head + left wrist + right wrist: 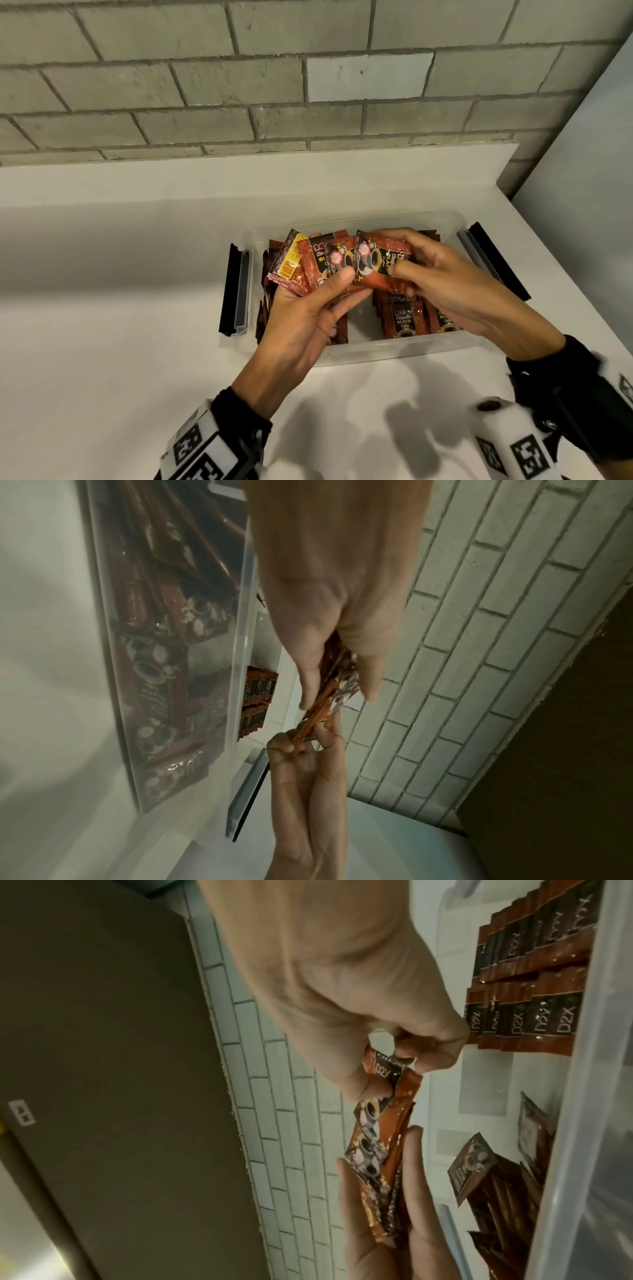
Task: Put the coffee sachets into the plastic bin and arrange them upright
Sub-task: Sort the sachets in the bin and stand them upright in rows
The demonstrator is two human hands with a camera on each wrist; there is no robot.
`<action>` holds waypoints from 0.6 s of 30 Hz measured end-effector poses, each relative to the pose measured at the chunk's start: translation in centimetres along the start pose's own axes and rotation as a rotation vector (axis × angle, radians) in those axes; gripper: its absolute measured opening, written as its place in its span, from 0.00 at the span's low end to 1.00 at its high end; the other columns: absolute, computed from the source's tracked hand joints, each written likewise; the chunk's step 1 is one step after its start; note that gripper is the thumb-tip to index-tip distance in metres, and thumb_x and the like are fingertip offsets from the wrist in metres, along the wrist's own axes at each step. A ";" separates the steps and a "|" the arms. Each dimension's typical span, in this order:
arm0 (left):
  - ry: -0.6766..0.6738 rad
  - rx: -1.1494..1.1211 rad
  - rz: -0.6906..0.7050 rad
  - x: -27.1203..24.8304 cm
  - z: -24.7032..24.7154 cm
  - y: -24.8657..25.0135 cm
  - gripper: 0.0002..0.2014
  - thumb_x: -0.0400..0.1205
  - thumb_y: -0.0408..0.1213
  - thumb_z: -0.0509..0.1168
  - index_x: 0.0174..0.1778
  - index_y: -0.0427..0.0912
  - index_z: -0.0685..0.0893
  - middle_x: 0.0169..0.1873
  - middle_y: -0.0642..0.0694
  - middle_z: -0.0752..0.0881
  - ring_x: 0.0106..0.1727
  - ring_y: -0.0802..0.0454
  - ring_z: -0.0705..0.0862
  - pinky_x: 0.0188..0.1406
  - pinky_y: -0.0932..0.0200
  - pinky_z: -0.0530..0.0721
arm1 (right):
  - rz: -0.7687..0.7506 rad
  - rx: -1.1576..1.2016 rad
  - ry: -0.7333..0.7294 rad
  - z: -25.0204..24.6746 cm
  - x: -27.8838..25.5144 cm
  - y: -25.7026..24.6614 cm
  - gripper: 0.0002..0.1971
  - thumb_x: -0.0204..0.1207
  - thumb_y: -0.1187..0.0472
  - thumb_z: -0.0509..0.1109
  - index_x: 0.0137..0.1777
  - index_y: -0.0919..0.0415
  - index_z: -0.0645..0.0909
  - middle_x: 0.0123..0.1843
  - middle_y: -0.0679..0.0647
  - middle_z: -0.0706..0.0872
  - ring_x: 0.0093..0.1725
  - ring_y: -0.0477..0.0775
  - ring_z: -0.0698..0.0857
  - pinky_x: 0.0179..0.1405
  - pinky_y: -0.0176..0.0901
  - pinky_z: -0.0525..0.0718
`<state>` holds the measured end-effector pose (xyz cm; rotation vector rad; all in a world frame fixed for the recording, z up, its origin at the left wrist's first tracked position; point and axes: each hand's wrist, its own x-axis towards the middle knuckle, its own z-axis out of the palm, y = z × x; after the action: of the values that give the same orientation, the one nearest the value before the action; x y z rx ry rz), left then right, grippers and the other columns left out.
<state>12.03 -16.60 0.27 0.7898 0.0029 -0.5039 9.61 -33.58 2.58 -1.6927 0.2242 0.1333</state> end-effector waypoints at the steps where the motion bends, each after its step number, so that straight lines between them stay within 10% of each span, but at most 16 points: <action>1: 0.010 -0.007 -0.011 0.0 0.1 0.0 0.18 0.73 0.26 0.66 0.59 0.40 0.82 0.55 0.37 0.89 0.55 0.40 0.88 0.49 0.44 0.89 | -0.019 -0.027 -0.007 0.1 -0.1 -0.2 0.20 0.80 0.71 0.62 0.61 0.45 0.80 0.49 0.45 0.84 0.32 0.37 0.80 0.31 0.30 0.77; 8: 0.013 0.001 -0.054 0.0 0.3 -0.3 0.19 0.80 0.24 0.61 0.67 0.38 0.76 0.59 0.36 0.86 0.60 0.37 0.86 0.51 0.41 0.87 | -0.071 -0.134 0.008 0.8 0.3 0.2 0.14 0.83 0.65 0.60 0.65 0.50 0.76 0.56 0.52 0.83 0.51 0.47 0.84 0.49 0.36 0.85; 14: 0.028 -0.035 -0.112 0.1 0.3 -0.2 0.22 0.73 0.28 0.66 0.65 0.36 0.76 0.59 0.34 0.86 0.57 0.39 0.87 0.43 0.46 0.90 | 0.024 0.082 -0.052 -0.5 0.5 0.2 0.17 0.79 0.71 0.65 0.66 0.60 0.72 0.57 0.61 0.84 0.53 0.58 0.89 0.44 0.47 0.90; 18: 0.054 -0.059 -0.121 0.5 -0.3 0.3 0.15 0.79 0.25 0.61 0.62 0.36 0.77 0.58 0.35 0.87 0.54 0.38 0.88 0.43 0.42 0.90 | -0.014 -0.020 -0.012 -2.2 0.8 -0.6 0.19 0.77 0.74 0.66 0.65 0.59 0.75 0.55 0.54 0.89 0.54 0.53 0.88 0.45 0.36 0.88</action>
<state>12.66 -16.45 0.18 0.7476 0.1153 -0.5939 10.38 -35.78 3.30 -1.7127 0.2029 0.1361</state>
